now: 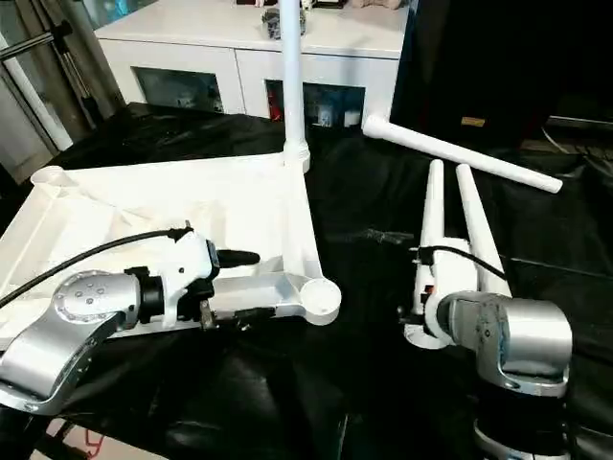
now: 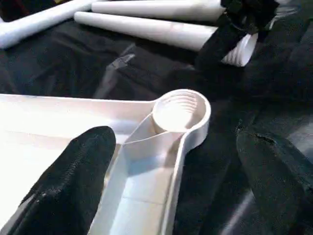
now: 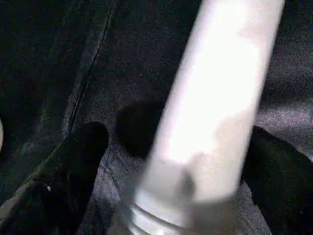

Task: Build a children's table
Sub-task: Insert table leg to table base

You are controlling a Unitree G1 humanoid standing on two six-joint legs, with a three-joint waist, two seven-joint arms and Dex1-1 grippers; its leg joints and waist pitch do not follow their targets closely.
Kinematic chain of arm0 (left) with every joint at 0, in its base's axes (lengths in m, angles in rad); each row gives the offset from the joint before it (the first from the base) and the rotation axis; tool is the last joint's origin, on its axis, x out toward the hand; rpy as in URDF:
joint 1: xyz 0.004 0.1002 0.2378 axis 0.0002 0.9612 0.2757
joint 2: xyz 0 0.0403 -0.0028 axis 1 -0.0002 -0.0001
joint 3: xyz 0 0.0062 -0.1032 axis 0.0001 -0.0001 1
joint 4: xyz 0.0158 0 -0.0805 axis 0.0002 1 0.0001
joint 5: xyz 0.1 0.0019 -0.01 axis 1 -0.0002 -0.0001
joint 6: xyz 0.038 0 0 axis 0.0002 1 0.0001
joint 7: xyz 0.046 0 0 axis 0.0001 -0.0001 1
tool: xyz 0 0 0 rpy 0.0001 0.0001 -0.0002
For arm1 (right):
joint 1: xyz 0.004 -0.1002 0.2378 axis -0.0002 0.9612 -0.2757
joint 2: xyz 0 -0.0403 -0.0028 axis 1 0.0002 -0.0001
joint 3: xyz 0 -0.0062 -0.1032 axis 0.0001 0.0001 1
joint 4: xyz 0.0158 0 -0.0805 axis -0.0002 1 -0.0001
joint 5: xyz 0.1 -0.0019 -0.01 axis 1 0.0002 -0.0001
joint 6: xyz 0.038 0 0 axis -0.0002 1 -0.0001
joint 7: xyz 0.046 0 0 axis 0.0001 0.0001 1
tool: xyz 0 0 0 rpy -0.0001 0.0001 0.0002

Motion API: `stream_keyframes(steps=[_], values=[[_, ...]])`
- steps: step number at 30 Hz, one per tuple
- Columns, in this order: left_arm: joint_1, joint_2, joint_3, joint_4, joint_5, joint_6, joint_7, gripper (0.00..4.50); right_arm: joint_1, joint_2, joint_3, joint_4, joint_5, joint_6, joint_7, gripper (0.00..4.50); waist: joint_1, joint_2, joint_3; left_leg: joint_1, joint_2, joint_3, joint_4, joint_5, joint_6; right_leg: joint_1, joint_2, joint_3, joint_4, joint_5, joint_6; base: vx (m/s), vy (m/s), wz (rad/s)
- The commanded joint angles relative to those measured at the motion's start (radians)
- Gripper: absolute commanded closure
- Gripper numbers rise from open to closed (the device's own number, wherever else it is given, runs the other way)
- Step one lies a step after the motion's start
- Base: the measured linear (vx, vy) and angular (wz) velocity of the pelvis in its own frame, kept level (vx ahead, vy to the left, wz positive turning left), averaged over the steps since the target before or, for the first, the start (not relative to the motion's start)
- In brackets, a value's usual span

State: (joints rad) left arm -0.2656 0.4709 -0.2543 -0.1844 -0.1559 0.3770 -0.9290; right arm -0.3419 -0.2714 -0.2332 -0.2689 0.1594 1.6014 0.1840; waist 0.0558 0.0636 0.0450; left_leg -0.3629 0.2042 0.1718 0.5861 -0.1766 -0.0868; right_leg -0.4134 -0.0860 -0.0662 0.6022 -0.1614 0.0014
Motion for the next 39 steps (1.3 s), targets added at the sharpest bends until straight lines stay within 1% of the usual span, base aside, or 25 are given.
stream_keyframes(steps=[1, 3, 4, 5, 7, 8, 11, 12, 18, 19, 20, 23, 24, 27, 28, 29, 30, 31, 32, 33, 34, 35, 36, 37, 39], values=[[0.001, 0.014, -0.006, -0.026, -0.007, 0.013, -0.004, 0.0, 0.009, 0.003, 0.004, 0.041, 0.012, 0.012, 0.009, 0.34, 0.001, -0.011, -0.06, 0.009, -0.001, 0.001, -0.064, -0.214, -0.043, 0.046, -0.032, 0.036, -0.084, -0.391, -0.079, 0.0, 0.0, 0.0], [0.0, 0.014, -0.006, -0.027, -0.007, 0.016, -0.005, 0.0, 0.007, 0.001, -0.001, 0.06, 0.015, 0.005, 0.01, 0.46, 0.0, -0.012, -0.06, 0.01, -0.001, 0.0, -0.065, -0.228, -0.045, 0.045, -0.032, 0.036, -0.087, -0.415, -0.072, 0.0, 0.0, 0.0], [0.0, 0.014, -0.006, -0.026, -0.006, 0.017, -0.005, 0.0, 0.007, 0.001, -0.003, 0.066, 0.016, 0.002, 0.01, 0.6, 0.0, -0.015, -0.058, 0.012, -0.002, 0.001, -0.065, -0.238, -0.043, 0.044, -0.032, 0.035, -0.09, -0.434, -0.065, 0.0, 0.0, 0.0], [0.0, 0.016, -0.006, -0.024, -0.005, 0.017, -0.007, 0.0, 0.01, -0.001, -0.006, 0.092, 0.014, -0.015, 0.011, 0.7, -0.001, -0.014, -0.056, 0.013, -0.002, 0.0, -0.066, -0.249, -0.044, 0.042, -0.032, 0.034, -0.093, -0.453, -0.061, 0.0, 0.0, 0.0], [0.0, 0.017, -0.006, -0.022, -0.003, 0.016, -0.008, 0.0, 0.015, -0.004, -0.004, 0.11, 0.012, -0.031, 0.012, 0.78, -0.004, -0.015, -0.052, 0.021, -0.005, -0.002, -0.066, -0.302, -0.046, 0.037, -0.032, 0.03, -0.105, -0.542, -0.035, 0.0, 0.0, 0.0], [-0.001, 0.017, -0.007, -0.021, -0.001, 0.016, -0.007, 0.0, 0.016, -0.005, -0.003, 0.115, 0.011, -0.036, 0.012, 0.97, -0.006, -0.016, -0.051, 0.023, -0.007, -0.003, -0.066, -0.321, -0.046, 0.036, -0.031, 0.027, -0.111, -0.573, -0.022, 0.0, 0.0, 0.0], [-0.006, 0.017, -0.005, -0.017, -0.007, 0.016, -0.005, 0.0, 0.019, -0.001, -0.012, 0.137, 0.006, -0.056, 0.011, 1.2, -0.009, -0.018, -0.053, 0.022, -0.008, -0.005, -0.066, -0.325, -0.044, 0.036, -0.031, 0.024, -0.113, -0.585, -0.008, 0.0, 0.0, 0.0], [-0.007, 0.017, -0.005, -0.016, -0.008, 0.015, -0.004, 0.0, 0.019, 0.0, -0.013, 0.139, 0.006, -0.057, 0.011, 1.2, -0.01, -0.017, -0.053, 0.023, -0.008, -0.006, -0.067, -0.328, -0.043, 0.036, -0.03, 0.023, -0.115, -0.584, -0.008, 0.0, 0.0, 0.0], [-0.028, 0.001, 0.023, 0.004, -0.027, 0.012, 0.008, 0.0, 0.013, 0.029, -0.066, 0.168, 0.0, -0.131, -0.015, 1.73, -0.021, -0.014, -0.053, 0.025, -0.01, -0.01, -0.067, -0.372, -0.043, 0.034, -0.029, 0.016, -0.121, -0.604, -0.009, 0.0, 0.0, 0.0], [-0.035, -0.002, 0.032, 0.009, -0.033, 0.018, 0.013, 0.0, 0.011, 0.03, -0.071, 0.17, 0.0, -0.139, -0.017, 1.73, -0.023, -0.017, -0.053, 0.025, -0.011, -0.01, -0.066, -0.378, -0.041, 0.034, -0.029, 0.014, -0.123, -0.61, -0.007, 0.0, 0.0, 0.0], [-0.039, -0.003, 0.036, 0.013, -0.036, 0.02, 0.015, 0.0, 0.009, 0.031, -0.073, 0.172, -0.001, -0.139, -0.017, 1.84, -0.026, -0.016, -0.054, 0.025, -0.011, -0.011, -0.066, -0.379, -0.039, 0.034, -0.029, 0.014, -0.123, -0.607, -0.009, 0.0, 0.0, 0.0], [-0.054, -0.011, 0.055, 0.034, -0.049, 0.026, 0.023, 0.0, 0.009, 0.032, -0.081, 0.177, -0.002, -0.147, -0.018, 1.9, -0.027, -0.013, -0.054, 0.027, -0.012, -0.012, -0.066, -0.385, -0.036, 0.032, -0.028, 0.014, -0.125, -0.609, -0.007, 0.0, 0.0, 0.0], [-0.065, -0.026, 0.068, 0.045, -0.064, 0.03, 0.031, 0.0, 0.009, 0.038, -0.094, 0.168, 0.002, -0.168, -0.022, 1.9, -0.027, -0.012, -0.054, 0.027, -0.013, -0.012, -0.065, -0.386, -0.034, 0.031, -0.027, 0.013, -0.126, -0.607, -0.008, 0.0, 0.0, 0.0], [-0.085, -0.062, 0.094, 0.062, -0.095, 0.049, 0.056, 0.0, 0.005, 0.046, -0.113, 0.149, 0.01, -0.211, -0.02, 1.9, -0.027, -0.015, -0.056, 0.025, -0.015, -0.013, -0.064, -0.379, -0.032, 0.034, -0.029, 0.011, -0.125, -0.601, -0.015, 0.0, 0.0, 0.0], [-0.1, -0.089, 0.11, 0.074, -0.112, 0.052, 0.075, 0.0, 0.003, 0.066, -0.141, 0.132, 0.031, -0.292, -0.008, 1.91, -0.027, -0.013, -0.055, 0.021, -0.013, -0.012, -0.066, -0.377, -0.028, 0.035, -0.03, 0.012, -0.126, -0.594, -0.016, 0.0, 0.0, 0.0], [-0.11, -0.105, 0.12, 0.082, -0.121, 0.055, 0.089, 0.0, -0.001, 0.082, -0.164, 0.125, 0.049, -0.338, -0.001, 1.91, -0.027, -0.016, -0.058, 0.02, -0.015, -0.012, -0.064, -0.372, -0.023, 0.035, -0.031, 0.011, -0.125, -0.591, -0.016, 0.0, 0.0, 0.0], [-0.146, -0.16, 0.145, 0.117, -0.127, 0.037, 0.155, 0.0, -0.006, 0.123, -0.217, 0.111, 0.098, -0.476, 0.027, 1.91, -0.026, -0.015, -0.058, 0.02, -0.016, -0.01, -0.063, -0.368, -0.018, 0.034, -0.033, 0.012, -0.125, -0.593, -0.015, 0.0, 0.0, 0.0], [-0.146, -0.16, 0.145, 0.117, -0.127, 0.037, 0.155, 0.0, -0.006, 0.123, -0.217, 0.111, 0.098, -0.476, 0.027, 1.97, -0.028, -0.015, -0.059, 0.019, -0.014, -0.007, -0.062, -0.37, -0.011, 0.032, -0.035, 0.012, -0.128, -0.593, -0.018, 0.0, 0.0, 0.0], [-0.167, -0.191, 0.158, 0.139, -0.125, 0.022, 0.194, 0.0, -0.008, 0.141, -0.239, 0.108, 0.122, -0.546, 0.042, 1.97, -0.024, -0.016, -0.062, 0.013, -0.013, -0.009, -0.064, -0.335, 0.002, 0.038, -0.033, 0.011, -0.123, -0.558, -0.021, 0.0, 0.0, 0.0], [-0.192, -0.226, 0.174, 0.161, -0.131, 0.025, 0.238, 0.0, -0.009, 0.156, -0.259, 0.106, 0.151, -0.594, 0.068, 2.09, -0.023, -0.018, -0.061, 0.011, -0.012, -0.01, -0.064, -0.323, 0.004, 0.039, -0.033, 0.012, -0.12, -0.543, -0.024, 0.0, 0.0, 0.0], [-0.234, -0.295, 0.204, 0.19, -0.163, 0.044, 0.307, 0.0, 0.002, 0.177, -0.267, 0.094, 0.202, -0.652, 0.137, 2.34, -0.023, -0.015, -0.061, 0.009, -0.011, -0.006, -0.064, -0.323, 0.015, 0.04, -0.032, 0.013, -0.119, -0.529, -0.032, 0.0, 0.0, 0.0], [-0.251, -0.33, 0.221, 0.195, -0.201, 0.072, 0.323, 0.0, 0.011, 0.189, -0.263, 0.077, 0.228, -0.678, 0.177, 2.37, -0.021, -0.016, -0.062, 0.012, -0.012, -0.005, -0.06, -0.32, 0.018, 0.039, -0.033, 0.013, -0.12, -0.525, -0.034, 0.0, 0.0, 0.0], [-0.265, -0.363, 0.233, 0.194, -0.241, 0.097, 0.328, 0.0, 0.019, 0.203, -0.258, 0.052, 0.255, -0.684, 0.212, 2.37, -0.016, -0.018, -0.064, 0.007, -0.011, -0.004, -0.06, -0.29, 0.03, 0.044, -0.036, 0.014, -0.118, -0.498, -0.054, 0.0, 0.0, 0.0], [-0.279, -0.397, 0.247, 0.191, -0.287, 0.129, 0.329, 0.0, 0.026, 0.219, -0.253, 0.024, 0.28, -0.69, 0.241, 2.6, -0.013, -0.018, -0.065, -0.003, -0.008, -0.005, -0.064, -0.256, 0.039, 0.053, -0.036, 0.017, -0.108, -0.452, -0.071, 0.0, 0.0, 0.0], [-0.308, -0.441, 0.271, 0.203, -0.342, 0.178, 0.345, 0.0, 0.027, 0.242, -0.254, -0.011, 0.336, -0.682, 0.289, 2.73, -0.01, -0.02, -0.069, -0.006, -0.005, -0.004, -0.061, -0.217, 0.053, 0.054, -0.035, 0.019, -0.101, -0.392, -0.097, 0.0, 0.0, 0.0]])
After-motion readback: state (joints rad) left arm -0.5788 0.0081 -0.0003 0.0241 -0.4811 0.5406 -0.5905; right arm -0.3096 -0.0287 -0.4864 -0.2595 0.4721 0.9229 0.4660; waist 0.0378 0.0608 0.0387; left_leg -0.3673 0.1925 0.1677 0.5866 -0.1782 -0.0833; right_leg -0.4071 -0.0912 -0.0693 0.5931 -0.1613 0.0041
